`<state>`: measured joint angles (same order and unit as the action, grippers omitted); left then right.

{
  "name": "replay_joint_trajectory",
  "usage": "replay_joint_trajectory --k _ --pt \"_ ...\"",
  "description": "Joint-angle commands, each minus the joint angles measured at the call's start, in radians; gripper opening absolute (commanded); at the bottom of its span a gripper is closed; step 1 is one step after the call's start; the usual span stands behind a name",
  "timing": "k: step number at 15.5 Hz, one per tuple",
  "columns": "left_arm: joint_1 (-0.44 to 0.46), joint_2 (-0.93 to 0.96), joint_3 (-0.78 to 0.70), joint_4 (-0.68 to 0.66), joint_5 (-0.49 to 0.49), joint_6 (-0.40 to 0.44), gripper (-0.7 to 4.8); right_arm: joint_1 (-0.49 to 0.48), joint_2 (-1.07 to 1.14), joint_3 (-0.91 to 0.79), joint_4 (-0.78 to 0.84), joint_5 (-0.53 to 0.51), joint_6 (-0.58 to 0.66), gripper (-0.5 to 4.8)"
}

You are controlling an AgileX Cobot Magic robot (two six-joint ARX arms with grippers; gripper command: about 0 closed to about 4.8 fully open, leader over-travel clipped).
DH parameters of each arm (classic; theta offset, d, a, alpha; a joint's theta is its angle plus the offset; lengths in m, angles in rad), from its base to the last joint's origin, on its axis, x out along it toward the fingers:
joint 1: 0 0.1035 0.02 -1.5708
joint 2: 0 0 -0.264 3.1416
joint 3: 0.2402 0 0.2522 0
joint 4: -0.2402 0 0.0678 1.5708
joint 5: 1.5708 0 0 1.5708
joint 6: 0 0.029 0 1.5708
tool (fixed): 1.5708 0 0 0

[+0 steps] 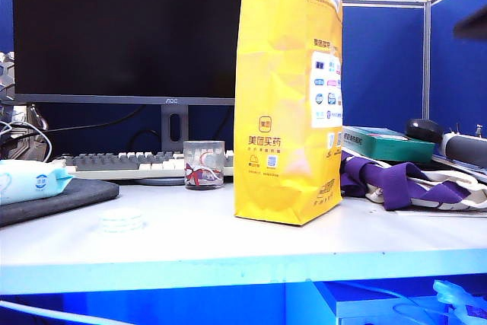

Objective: Pick up the transparent tape and throw it into the yellow paper bag.

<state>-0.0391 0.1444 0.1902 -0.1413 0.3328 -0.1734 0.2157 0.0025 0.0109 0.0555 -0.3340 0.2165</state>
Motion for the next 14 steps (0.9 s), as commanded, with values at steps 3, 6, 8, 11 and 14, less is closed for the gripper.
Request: replay_joint_trajectory --k 3,6,8,11,14 --pt "0.001 0.002 0.005 0.031 0.005 -0.008 4.79 0.000 -0.001 -0.006 0.073 0.019 0.011 4.50" --pt "0.000 0.002 0.014 0.030 0.052 -0.080 4.79 0.000 -0.001 -0.006 0.077 0.021 0.024 4.50" --pt "0.000 0.028 0.049 0.015 0.046 -0.089 4.79 0.000 -0.001 -0.006 0.078 0.021 0.043 4.50" --pt "-0.011 0.281 0.190 0.000 0.061 -0.007 4.79 0.000 -0.001 -0.005 0.137 0.021 0.046 4.50" --pt "-0.068 0.576 0.376 -0.032 0.046 0.132 4.79 0.000 -0.001 -0.005 0.140 0.024 0.048 4.50"
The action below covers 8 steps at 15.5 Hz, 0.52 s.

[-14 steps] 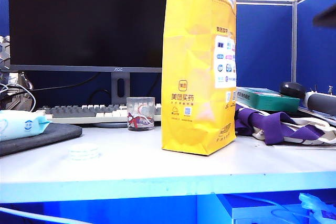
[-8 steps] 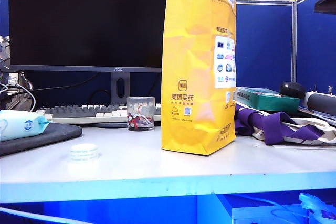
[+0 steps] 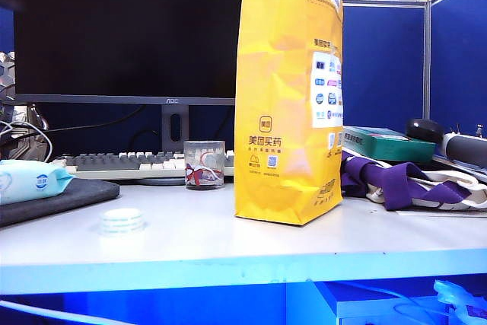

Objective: Pick up the transparent tape and throw it into the yellow paper bag.

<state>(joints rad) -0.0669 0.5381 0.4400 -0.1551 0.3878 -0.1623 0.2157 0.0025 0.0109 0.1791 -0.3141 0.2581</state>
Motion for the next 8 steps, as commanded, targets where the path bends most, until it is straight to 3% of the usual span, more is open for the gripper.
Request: replay_joint_trajectory --k 1,4,8 --pt "-0.056 0.307 0.220 -0.084 -0.006 0.177 4.79 0.000 -0.001 0.002 0.014 -0.004 0.056 4.51" --pt "-0.066 0.496 0.391 -0.274 0.014 0.305 4.79 0.000 0.014 0.090 -0.126 -0.008 0.073 4.51" --pt "-0.066 0.556 0.483 -0.357 0.062 0.373 4.79 0.000 0.129 0.140 -0.115 -0.095 0.105 4.51"
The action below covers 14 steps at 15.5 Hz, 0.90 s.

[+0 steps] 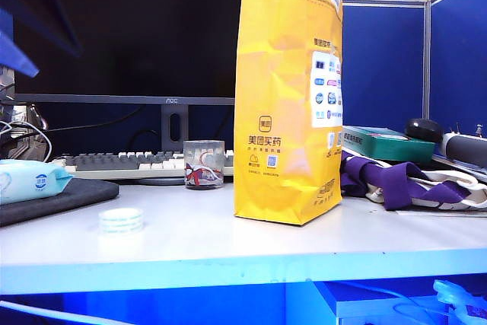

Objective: Pick up the transparent tape and throw it into the yellow paper bag.

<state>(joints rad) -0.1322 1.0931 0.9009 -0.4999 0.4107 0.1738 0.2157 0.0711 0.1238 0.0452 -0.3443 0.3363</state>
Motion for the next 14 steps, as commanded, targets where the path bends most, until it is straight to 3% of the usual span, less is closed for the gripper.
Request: replay_joint_trajectory --k 1,5,8,10,12,14 --pt "-0.003 0.001 0.027 -0.011 0.085 0.052 4.79 0.001 0.126 0.061 0.018 -0.120 0.032 4.51" --pt "-0.079 0.019 0.028 -0.024 0.069 0.090 4.79 0.000 0.388 0.272 -0.018 -0.265 0.027 4.50" --pt "-0.159 0.099 0.030 -0.031 -0.093 0.097 4.79 0.005 0.633 0.462 -0.129 -0.375 -0.026 4.50" --pt "-0.161 0.179 0.034 -0.068 -0.104 0.080 4.79 0.033 0.750 0.505 -0.165 -0.456 -0.036 4.50" --pt "-0.161 0.228 0.034 -0.082 -0.175 0.083 4.79 0.095 0.834 0.505 -0.197 -0.459 -0.080 4.50" --pt "-0.161 0.237 0.034 -0.066 -0.185 0.082 4.79 0.153 0.889 0.505 -0.209 -0.418 -0.105 4.50"
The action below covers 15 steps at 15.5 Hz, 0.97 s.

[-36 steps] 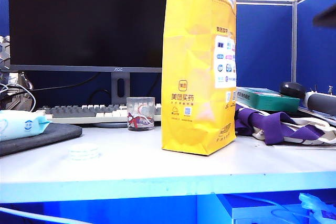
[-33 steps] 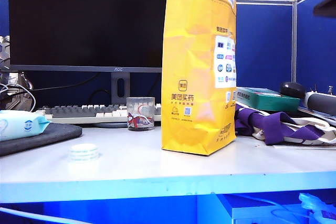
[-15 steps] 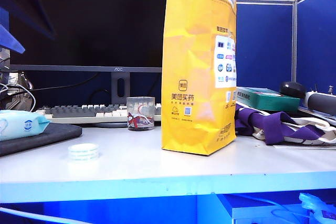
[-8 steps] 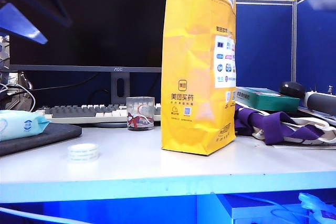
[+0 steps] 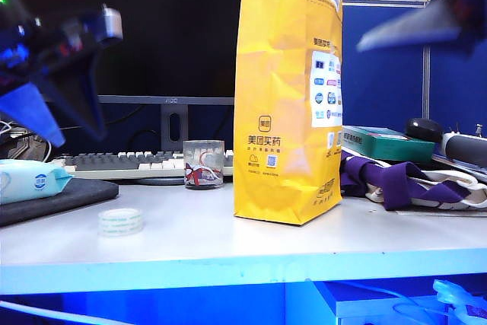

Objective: Pick up the transparent tape and throw it into the yellow paper bag.

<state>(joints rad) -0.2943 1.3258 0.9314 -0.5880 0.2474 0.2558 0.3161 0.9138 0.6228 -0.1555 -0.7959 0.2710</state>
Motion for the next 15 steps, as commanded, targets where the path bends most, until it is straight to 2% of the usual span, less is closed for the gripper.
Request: replay_joint_trajectory --k 1,5,7,9,11,12,15 --pt "0.002 0.005 0.003 0.048 -0.030 -0.001 4.79 0.085 0.081 0.006 0.000 0.047 -0.043 4.50" --pt "-0.008 0.032 0.004 0.108 -0.042 -0.038 4.79 0.167 0.167 0.006 0.031 0.088 -0.059 4.50" --pt "-0.064 0.095 0.004 0.118 -0.062 -0.047 4.79 0.203 0.184 0.006 0.079 0.141 -0.059 4.50" --pt "-0.138 0.137 0.004 0.158 -0.159 -0.045 4.79 0.219 0.184 0.006 0.090 0.151 -0.063 4.50" --pt "-0.196 0.193 0.013 0.190 -0.204 -0.062 4.79 0.222 0.184 0.006 0.085 0.149 -0.063 4.50" --pt "-0.212 0.238 0.036 0.186 -0.274 -0.082 4.79 0.222 0.184 0.006 0.080 0.146 -0.062 4.50" --pt "-0.212 0.304 0.092 0.154 -0.288 -0.100 4.79 0.224 0.184 0.006 0.066 0.139 -0.062 4.50"
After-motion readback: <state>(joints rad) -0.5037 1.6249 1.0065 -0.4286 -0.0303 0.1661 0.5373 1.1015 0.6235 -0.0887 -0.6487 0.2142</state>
